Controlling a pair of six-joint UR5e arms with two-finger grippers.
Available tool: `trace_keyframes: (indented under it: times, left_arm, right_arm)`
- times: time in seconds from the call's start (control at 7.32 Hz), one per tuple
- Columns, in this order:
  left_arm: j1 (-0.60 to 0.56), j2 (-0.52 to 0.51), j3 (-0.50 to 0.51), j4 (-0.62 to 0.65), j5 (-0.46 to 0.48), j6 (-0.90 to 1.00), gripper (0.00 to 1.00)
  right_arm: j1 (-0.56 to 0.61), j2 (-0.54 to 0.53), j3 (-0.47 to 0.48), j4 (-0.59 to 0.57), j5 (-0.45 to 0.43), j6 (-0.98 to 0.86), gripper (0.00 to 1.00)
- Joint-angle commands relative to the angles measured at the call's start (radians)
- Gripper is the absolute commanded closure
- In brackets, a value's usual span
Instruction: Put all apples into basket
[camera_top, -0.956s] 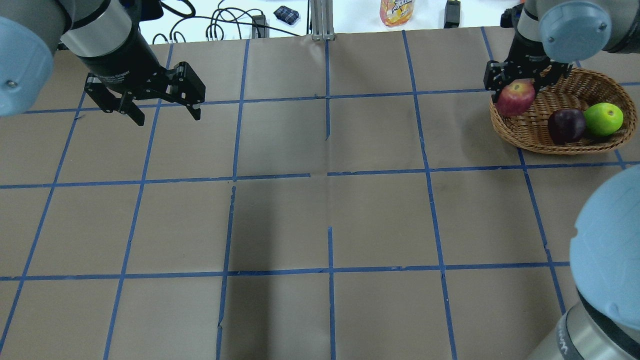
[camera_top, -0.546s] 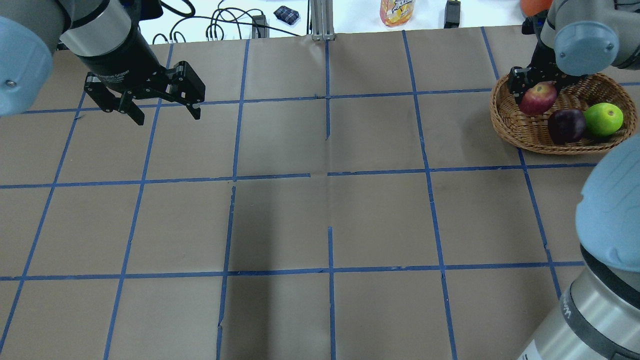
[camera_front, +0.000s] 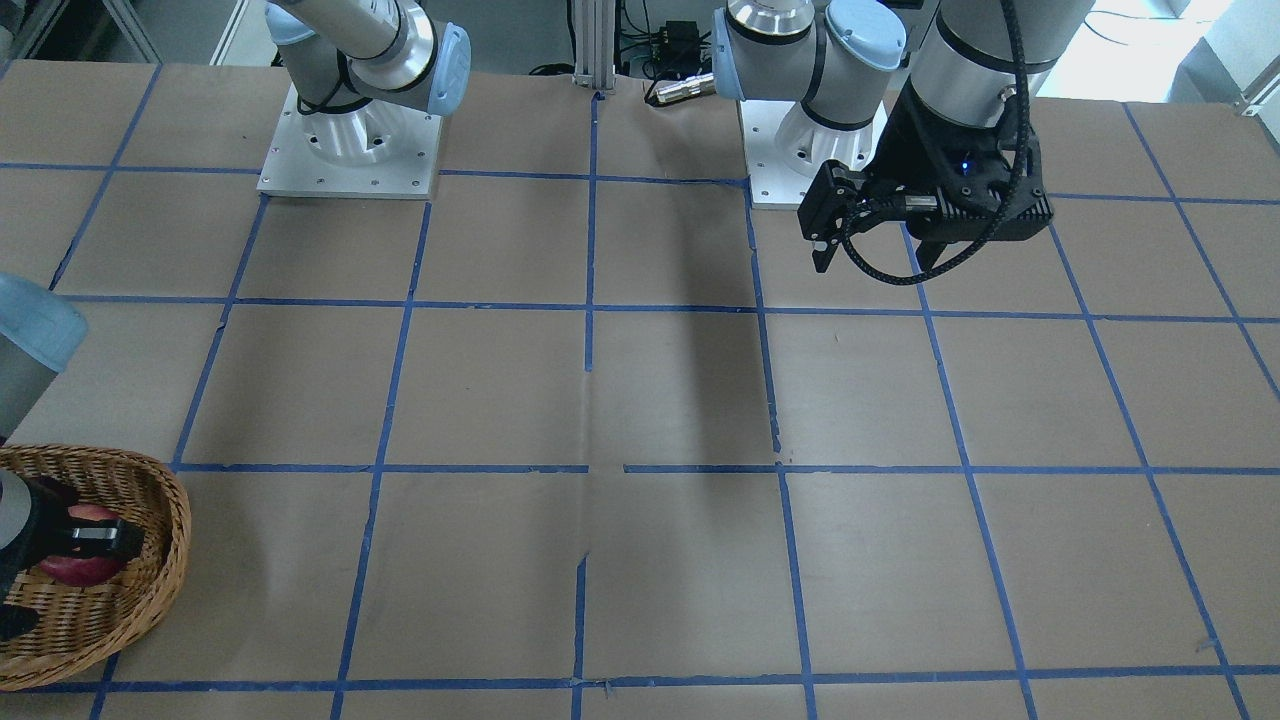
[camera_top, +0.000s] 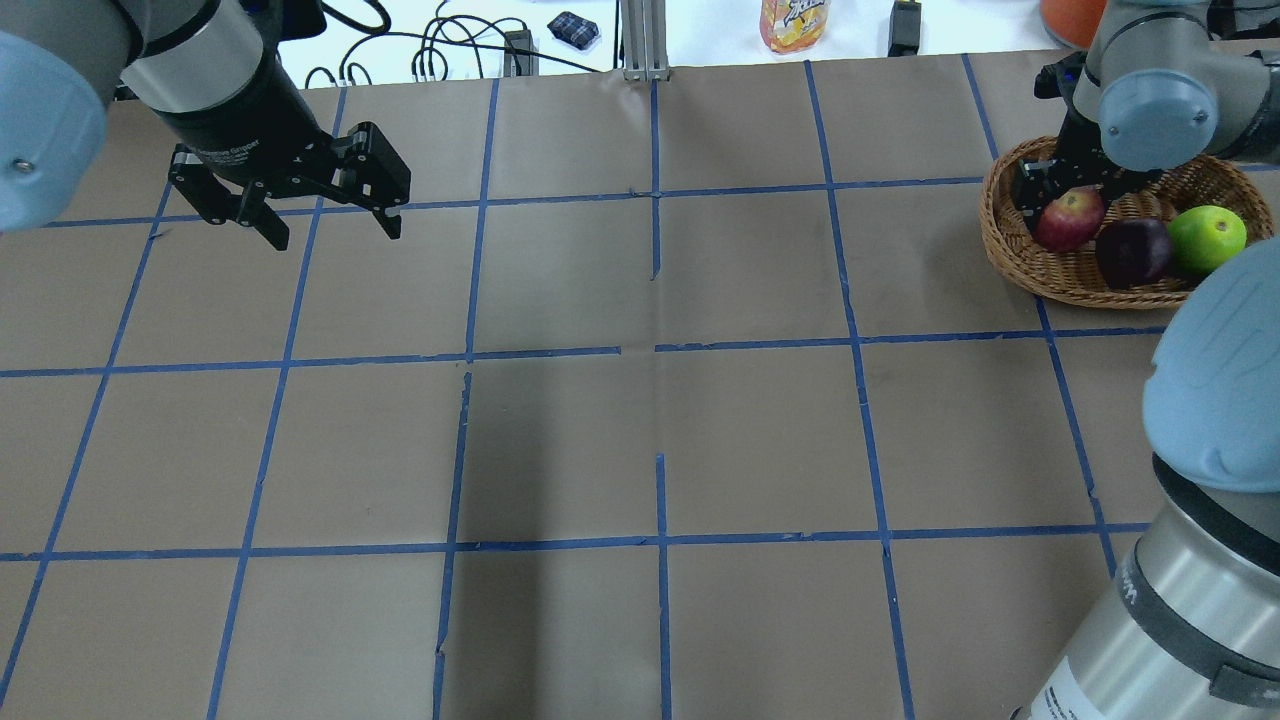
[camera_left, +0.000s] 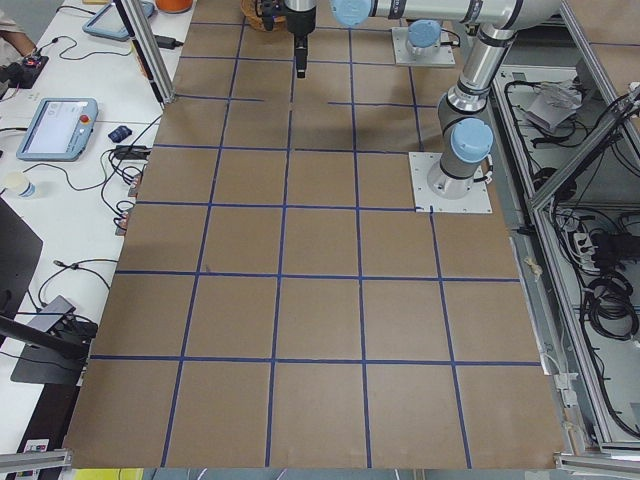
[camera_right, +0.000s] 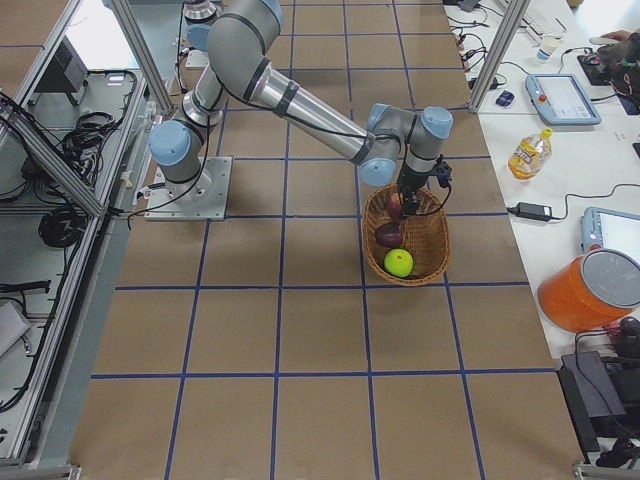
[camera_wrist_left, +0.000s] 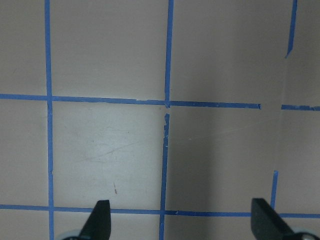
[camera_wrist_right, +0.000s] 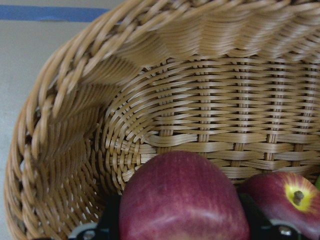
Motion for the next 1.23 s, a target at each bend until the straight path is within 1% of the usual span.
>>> trace_keyframes:
  times: [0.0,0.27,0.41,0.55,0.68,0.96,1.09]
  left_arm:
    - [0.0,-0.002,0.001,0.0,0.022,0.001,0.0]
    - [0.0,-0.002,-0.001,0.0,0.013,-0.007,0.0]
    - [0.0,-0.002,-0.002,-0.002,0.01,-0.01,0.0]
    - [0.0,-0.002,-0.004,-0.002,0.008,-0.019,0.0]
    - [0.0,-0.004,-0.002,0.002,0.011,-0.019,0.0]
    - [0.0,-0.004,-0.005,0.006,0.005,-0.018,0.0]
    - [0.0,-0.004,-0.005,0.006,0.007,-0.007,0.0]
  right_arm:
    - [-0.007,0.004,0.0,0.021,-0.012,-0.004,0.0]
    - [-0.023,-0.016,-0.02,0.129,-0.009,-0.004,0.0]
    - [-0.02,-0.068,-0.021,0.164,0.0,0.001,0.0]
    - [0.005,-0.14,-0.017,0.23,0.005,0.012,0.0]
    - [0.05,-0.204,-0.02,0.303,0.044,0.037,0.0]
    - [0.164,-0.315,-0.015,0.431,0.147,0.284,0.0]
    - [0.236,-0.37,-0.012,0.459,0.153,0.383,0.0]
